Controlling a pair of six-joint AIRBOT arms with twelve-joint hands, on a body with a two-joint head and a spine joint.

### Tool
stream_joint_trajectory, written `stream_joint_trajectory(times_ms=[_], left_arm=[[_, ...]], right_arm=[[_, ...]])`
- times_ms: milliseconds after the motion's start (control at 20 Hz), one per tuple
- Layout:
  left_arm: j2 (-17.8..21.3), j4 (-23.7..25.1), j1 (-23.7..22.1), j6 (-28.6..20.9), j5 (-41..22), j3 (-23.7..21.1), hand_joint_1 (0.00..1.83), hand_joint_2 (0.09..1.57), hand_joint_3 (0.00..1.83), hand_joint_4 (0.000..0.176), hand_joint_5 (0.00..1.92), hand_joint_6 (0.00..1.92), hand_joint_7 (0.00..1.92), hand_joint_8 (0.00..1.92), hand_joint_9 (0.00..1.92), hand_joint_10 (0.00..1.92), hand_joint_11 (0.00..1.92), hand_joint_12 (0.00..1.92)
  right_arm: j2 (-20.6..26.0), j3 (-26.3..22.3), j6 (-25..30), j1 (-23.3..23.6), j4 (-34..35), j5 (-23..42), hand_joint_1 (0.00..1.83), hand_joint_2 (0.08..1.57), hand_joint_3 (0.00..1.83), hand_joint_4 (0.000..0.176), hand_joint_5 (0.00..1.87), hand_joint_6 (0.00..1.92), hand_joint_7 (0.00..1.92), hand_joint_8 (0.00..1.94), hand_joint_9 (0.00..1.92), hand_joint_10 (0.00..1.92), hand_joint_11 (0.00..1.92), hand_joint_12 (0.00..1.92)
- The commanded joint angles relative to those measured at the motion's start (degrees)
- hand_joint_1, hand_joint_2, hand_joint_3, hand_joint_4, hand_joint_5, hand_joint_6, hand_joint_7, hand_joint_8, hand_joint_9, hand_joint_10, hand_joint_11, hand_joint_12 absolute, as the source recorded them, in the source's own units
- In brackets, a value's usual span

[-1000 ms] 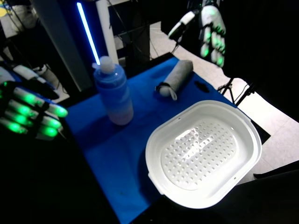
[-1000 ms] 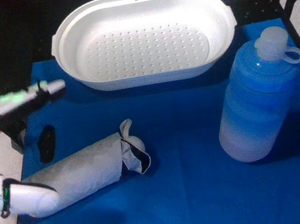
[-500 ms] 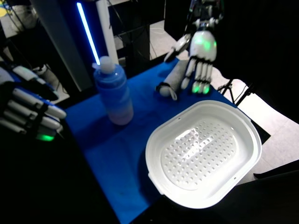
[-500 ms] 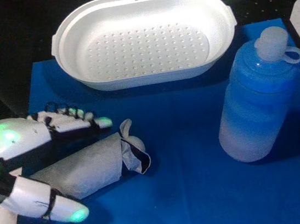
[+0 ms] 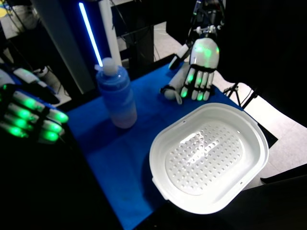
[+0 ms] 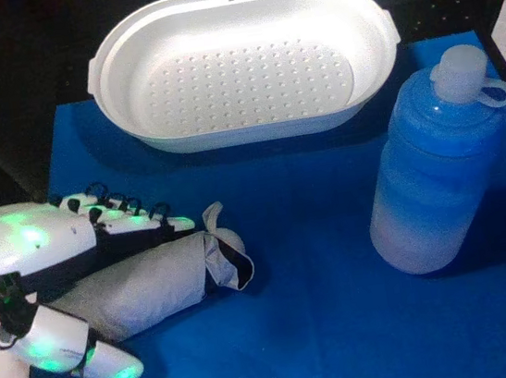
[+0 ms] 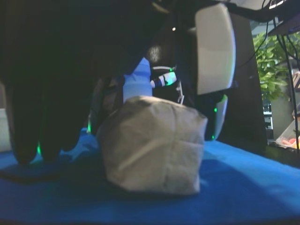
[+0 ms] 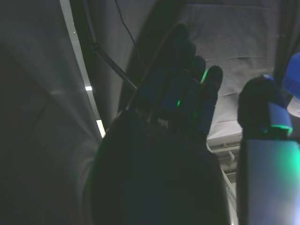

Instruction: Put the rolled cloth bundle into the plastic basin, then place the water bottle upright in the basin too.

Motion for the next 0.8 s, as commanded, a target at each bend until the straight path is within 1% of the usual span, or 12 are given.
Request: stream_joint_trajectory(times_ms=[0,50,100,150,200,250,300,350,400,450,600,750], left_arm=[[-0.6,-1.0,-0.4,-0.2,-3.2,0.3,0.89,1.06,0.01,0.026,0.48,0.01,0.68,0.05,0.62,0.12,0.0,1.22],[-0.7,-1.3,-0.4,-0.2,-3.2,0.5,0.89,1.07,0.0,0.022,0.49,0.01,0.7,0.03,0.53,0.38,0.0,1.26],[-0.8,-1.6,-0.4,-0.2,-3.3,0.7,0.96,1.12,0.0,0.0,0.73,0.04,0.57,0.91,0.29,1.44,0.0,1.66],[-0.8,-2.0,-0.4,-0.2,-3.5,0.8,1.08,1.2,0.0,0.0,0.8,1.24,0.59,1.51,0.42,1.85,0.15,1.92],[-0.8,-2.4,-0.4,-0.2,-3.8,0.9,1.06,1.32,0.01,0.0,0.61,1.52,0.57,1.75,0.54,1.92,0.39,1.92],[-0.8,-2.7,-0.4,-0.2,-4.2,0.9,1.31,1.28,0.0,0.0,0.28,1.91,0.52,1.91,0.61,1.92,0.54,1.92],[-0.8,-3.0,-0.4,-0.2,-4.6,0.9,1.4,1.29,0.0,0.036,0.3,1.92,0.56,1.92,0.69,1.92,0.65,1.92],[-0.8,-3.3,-0.4,-0.2,-5.1,0.9,1.52,1.28,0.0,0.103,0.55,1.92,0.72,1.92,0.92,1.92,0.91,1.92],[-0.8,-3.4,-0.4,-0.2,-5.3,0.9,1.6,1.26,0.0,0.129,0.61,1.92,0.77,1.92,1.01,1.92,1.02,1.92],[-0.8,-3.8,-0.4,0.0,-5.7,1.0,1.64,1.25,0.0,0.175,0.78,1.92,1.18,1.92,1.43,1.92,1.38,1.92],[-0.8,-6.5,-0.4,1.3,-8.1,1.0,1.65,1.26,0.0,0.176,0.79,1.92,1.35,1.92,1.65,1.92,1.65,1.92],[0.1,-8.5,-1.0,1.3,-13.3,0.5,1.77,1.18,0.0,0.176,0.79,1.92,1.24,1.92,1.56,1.92,1.63,1.92]], right_arm=[[0.0,0.4,0.4,0.3,-0.1,6.6,0.89,1.38,0.0,0.008,0.53,0.0,0.49,0.0,0.56,0.01,0.52,0.38],[0.0,0.4,0.4,0.3,-0.1,6.5,0.89,1.38,0.0,0.009,0.53,0.0,0.5,0.0,0.56,0.0,0.53,0.38],[0.0,0.4,0.4,0.3,-0.1,6.4,0.89,1.38,0.0,0.017,0.53,0.0,0.49,0.0,0.56,0.0,0.52,0.37],[0.0,0.4,0.4,0.3,-0.1,6.4,0.9,1.38,0.0,0.016,0.52,0.0,0.5,0.0,0.56,0.0,0.5,0.36],[-0.1,0.4,0.4,0.3,-0.1,6.4,0.88,1.38,0.0,0.017,0.53,0.0,0.5,0.0,0.56,0.0,0.49,0.35],[-0.1,0.4,0.4,0.3,-0.1,6.3,0.88,1.38,0.0,0.014,0.53,0.0,0.51,0.0,0.56,0.0,0.49,0.34],[-0.2,0.4,0.4,0.3,-0.2,6.3,0.88,1.38,0.0,0.014,0.53,0.0,0.51,0.0,0.56,0.0,0.51,0.29],[-0.2,0.4,0.4,0.3,-0.2,6.3,0.88,1.38,0.0,0.015,0.53,0.0,0.5,0.0,0.55,0.0,0.49,0.28],[-0.3,0.4,0.4,0.3,-0.2,6.2,0.89,1.38,0.0,0.02,0.53,0.0,0.51,0.0,0.55,0.0,0.49,0.28],[-0.3,0.4,0.4,0.3,-0.2,6.2,0.9,1.38,0.0,0.022,0.53,0.0,0.51,0.0,0.55,0.0,0.49,0.28],[-0.4,0.4,0.5,0.3,-0.2,6.1,0.9,1.39,0.0,0.032,0.52,0.0,0.51,0.0,0.52,0.0,0.45,0.27],[-0.4,0.4,0.6,0.3,-0.2,5.9,0.89,1.39,0.0,0.027,0.52,0.0,0.51,0.0,0.53,0.0,0.46,0.27]])
